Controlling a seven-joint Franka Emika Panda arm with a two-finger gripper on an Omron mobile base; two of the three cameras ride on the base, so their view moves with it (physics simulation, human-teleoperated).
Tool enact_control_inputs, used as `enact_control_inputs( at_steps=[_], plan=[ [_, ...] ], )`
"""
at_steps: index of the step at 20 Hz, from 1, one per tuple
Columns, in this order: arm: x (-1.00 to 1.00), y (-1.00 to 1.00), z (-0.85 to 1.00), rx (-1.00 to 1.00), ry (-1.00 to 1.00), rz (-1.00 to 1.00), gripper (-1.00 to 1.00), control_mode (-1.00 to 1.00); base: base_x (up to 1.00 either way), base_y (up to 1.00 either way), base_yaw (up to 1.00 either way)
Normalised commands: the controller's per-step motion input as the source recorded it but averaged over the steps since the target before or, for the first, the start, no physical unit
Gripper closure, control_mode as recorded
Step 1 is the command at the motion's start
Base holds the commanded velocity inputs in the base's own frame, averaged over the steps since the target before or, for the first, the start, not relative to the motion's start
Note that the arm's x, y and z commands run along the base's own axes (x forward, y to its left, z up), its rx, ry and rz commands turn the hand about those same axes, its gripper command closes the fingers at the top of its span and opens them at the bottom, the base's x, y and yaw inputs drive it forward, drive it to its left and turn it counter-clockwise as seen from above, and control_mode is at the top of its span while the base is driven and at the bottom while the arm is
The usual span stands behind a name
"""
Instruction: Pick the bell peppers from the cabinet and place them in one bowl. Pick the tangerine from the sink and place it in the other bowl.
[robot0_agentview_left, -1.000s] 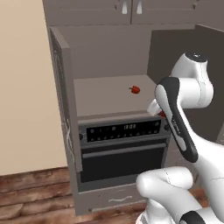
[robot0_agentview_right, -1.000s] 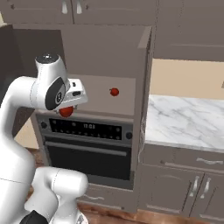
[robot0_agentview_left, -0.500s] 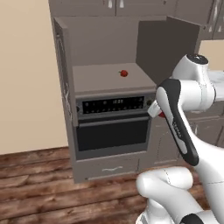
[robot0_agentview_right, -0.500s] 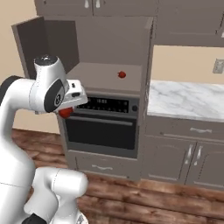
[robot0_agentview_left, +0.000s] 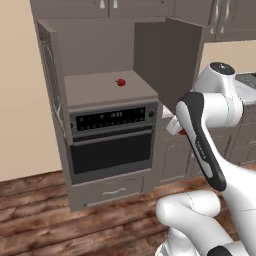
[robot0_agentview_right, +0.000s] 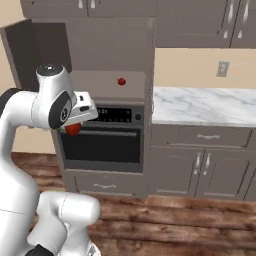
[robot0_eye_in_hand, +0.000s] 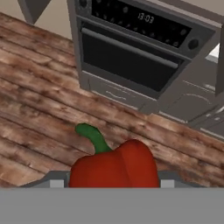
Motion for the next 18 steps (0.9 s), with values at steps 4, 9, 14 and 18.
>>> enact_control_inputs(
  at_steps=[4,9,14,18],
  plan=[
    [0.00,0.00,0.00,0.00,0.00,0.00,1.00,1.00,-0.29,-0.28,-0.48],
    [0.00,0.00,0.00,0.00,0.00,0.00,1.00,1.00,-0.25,-0.25,-0.51],
    [0.00,0.00,0.00,0.00,0.00,0.00,1.00,1.00,-0.19,-0.29,-0.53],
    [0.00,0.00,0.00,0.00,0.00,0.00,1.00,1.00,-0.05,-0.27,-0.52]
  ],
)
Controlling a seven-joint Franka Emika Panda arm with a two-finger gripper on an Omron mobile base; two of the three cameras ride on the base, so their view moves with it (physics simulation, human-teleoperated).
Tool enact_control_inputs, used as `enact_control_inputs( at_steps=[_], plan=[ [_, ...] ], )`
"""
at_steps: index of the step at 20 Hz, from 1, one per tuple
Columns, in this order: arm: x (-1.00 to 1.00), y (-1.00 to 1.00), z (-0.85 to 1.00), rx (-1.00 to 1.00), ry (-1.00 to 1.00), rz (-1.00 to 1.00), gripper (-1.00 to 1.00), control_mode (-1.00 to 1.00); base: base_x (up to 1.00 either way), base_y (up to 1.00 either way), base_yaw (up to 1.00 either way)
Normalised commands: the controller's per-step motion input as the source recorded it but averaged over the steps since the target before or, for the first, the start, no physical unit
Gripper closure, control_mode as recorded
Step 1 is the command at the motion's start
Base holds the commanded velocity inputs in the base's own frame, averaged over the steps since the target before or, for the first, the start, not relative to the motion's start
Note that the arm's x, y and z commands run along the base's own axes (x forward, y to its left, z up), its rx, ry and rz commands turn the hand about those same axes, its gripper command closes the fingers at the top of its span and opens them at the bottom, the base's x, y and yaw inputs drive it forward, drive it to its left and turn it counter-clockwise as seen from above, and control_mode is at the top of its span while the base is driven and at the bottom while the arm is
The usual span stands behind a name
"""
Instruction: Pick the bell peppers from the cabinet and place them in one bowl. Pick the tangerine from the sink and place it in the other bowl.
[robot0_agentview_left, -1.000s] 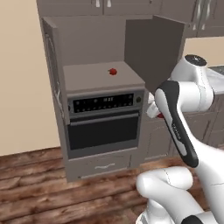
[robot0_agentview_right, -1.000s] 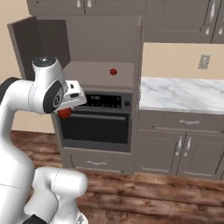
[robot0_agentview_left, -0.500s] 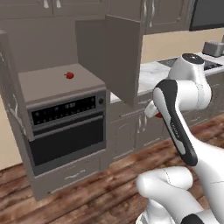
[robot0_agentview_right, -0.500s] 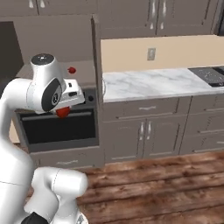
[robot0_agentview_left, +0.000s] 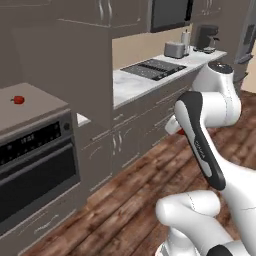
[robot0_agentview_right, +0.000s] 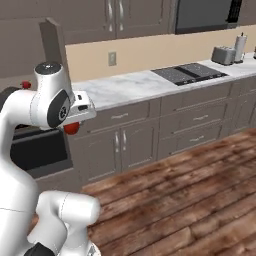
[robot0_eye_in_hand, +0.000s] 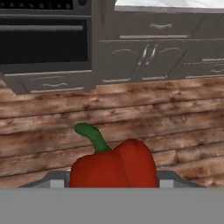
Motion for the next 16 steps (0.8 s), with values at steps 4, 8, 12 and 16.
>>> enact_control_inputs(
  at_steps=[4,8,12,16],
  plan=[
    [0.00,0.00,0.00,0.00,0.00,0.00,1.00,1.00,0.00,-0.34,-0.53],
    [0.00,0.00,0.00,0.00,0.00,0.00,1.00,1.00,0.00,-0.36,-0.53],
    [0.00,0.00,0.00,0.00,0.00,0.00,1.00,1.00,0.00,-0.35,-0.54],
    [0.00,0.00,0.00,0.00,0.00,0.00,1.00,1.00,0.01,-0.32,-0.53]
  ],
)
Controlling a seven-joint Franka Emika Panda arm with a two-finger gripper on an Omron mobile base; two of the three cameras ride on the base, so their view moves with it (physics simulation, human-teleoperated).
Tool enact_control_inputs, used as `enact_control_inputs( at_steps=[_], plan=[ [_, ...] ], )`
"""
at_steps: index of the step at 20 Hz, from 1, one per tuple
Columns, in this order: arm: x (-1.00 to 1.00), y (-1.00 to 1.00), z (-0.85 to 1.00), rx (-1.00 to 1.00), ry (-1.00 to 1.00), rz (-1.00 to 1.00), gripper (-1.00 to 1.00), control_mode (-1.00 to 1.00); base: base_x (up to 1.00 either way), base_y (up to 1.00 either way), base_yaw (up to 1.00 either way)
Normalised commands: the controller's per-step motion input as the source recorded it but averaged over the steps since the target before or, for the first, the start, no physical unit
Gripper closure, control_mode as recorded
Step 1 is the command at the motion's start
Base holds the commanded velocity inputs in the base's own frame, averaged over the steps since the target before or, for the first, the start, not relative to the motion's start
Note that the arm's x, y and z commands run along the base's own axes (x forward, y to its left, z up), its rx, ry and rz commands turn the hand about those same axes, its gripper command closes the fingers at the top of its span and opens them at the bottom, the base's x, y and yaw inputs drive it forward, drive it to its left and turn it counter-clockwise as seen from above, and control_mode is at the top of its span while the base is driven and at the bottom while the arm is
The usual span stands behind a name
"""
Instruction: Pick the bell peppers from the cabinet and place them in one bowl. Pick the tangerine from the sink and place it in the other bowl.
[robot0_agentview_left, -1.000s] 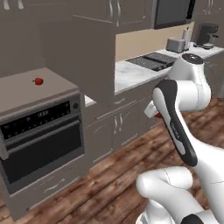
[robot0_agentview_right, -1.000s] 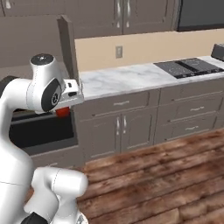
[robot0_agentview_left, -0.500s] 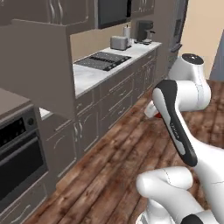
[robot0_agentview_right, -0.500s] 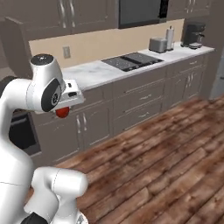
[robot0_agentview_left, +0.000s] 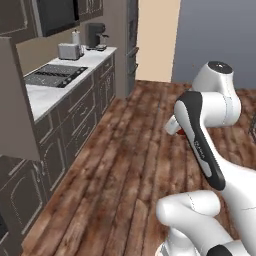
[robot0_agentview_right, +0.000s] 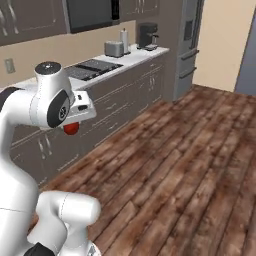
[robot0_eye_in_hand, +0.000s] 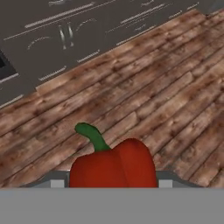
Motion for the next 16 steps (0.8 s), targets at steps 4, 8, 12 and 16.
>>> enact_control_inputs(
  at_steps=[4,8,12,16],
  plan=[
    [0.00,0.00,0.00,0.00,0.00,0.00,1.00,1.00,0.08,-0.21,-0.53],
    [0.00,0.00,0.00,0.00,0.00,0.00,1.00,1.00,0.13,-0.07,-0.52],
    [0.00,0.00,0.00,0.00,0.00,0.00,1.00,1.00,0.20,-0.04,-0.51],
    [0.00,0.00,0.00,0.00,0.00,0.00,1.00,1.00,0.25,-0.14,-0.51]
  ],
)
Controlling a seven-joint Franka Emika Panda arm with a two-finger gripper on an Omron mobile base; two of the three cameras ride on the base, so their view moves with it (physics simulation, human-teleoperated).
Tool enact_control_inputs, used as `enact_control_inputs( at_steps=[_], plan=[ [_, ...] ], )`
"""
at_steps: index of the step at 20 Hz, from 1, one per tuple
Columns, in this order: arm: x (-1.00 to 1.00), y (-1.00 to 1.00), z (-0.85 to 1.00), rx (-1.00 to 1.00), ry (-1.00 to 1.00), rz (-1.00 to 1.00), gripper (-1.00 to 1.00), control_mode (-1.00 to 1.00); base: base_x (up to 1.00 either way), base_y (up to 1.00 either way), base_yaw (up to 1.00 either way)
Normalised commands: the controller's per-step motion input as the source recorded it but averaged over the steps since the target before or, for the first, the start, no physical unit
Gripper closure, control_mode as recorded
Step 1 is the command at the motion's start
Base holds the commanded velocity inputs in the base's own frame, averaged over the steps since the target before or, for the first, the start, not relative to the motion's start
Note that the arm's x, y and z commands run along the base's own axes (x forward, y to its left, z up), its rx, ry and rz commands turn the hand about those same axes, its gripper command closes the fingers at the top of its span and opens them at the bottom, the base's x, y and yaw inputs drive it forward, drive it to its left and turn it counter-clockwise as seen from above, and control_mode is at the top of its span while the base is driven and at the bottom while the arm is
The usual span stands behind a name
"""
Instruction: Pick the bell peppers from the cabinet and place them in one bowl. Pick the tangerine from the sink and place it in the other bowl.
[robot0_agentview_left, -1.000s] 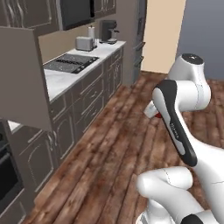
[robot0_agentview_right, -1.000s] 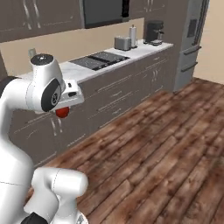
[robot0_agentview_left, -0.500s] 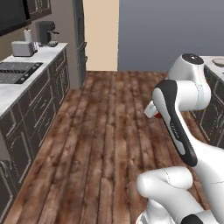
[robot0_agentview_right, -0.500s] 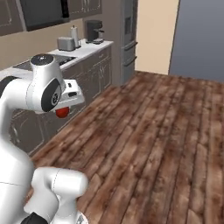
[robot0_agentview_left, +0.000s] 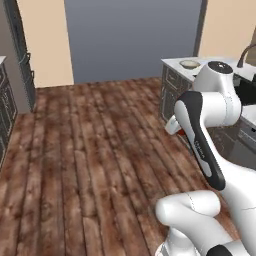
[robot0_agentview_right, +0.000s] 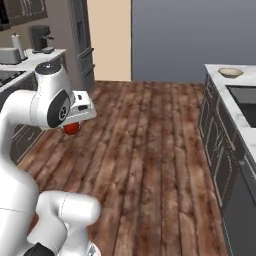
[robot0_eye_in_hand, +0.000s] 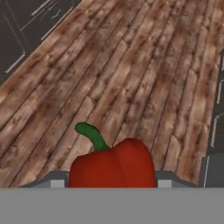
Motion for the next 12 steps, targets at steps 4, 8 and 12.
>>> enact_control_inputs(
  at_steps=[4,8,12],
  plan=[
    [0.00,0.00,0.00,0.00,0.00,0.00,1.00,1.00,0.33,-0.21,-0.51],
    [0.00,0.00,0.00,0.00,0.00,0.00,1.00,1.00,0.66,-0.14,-0.52],
    [0.00,0.00,0.00,0.00,0.00,0.00,1.00,1.00,0.89,-0.09,-0.52]
  ],
)
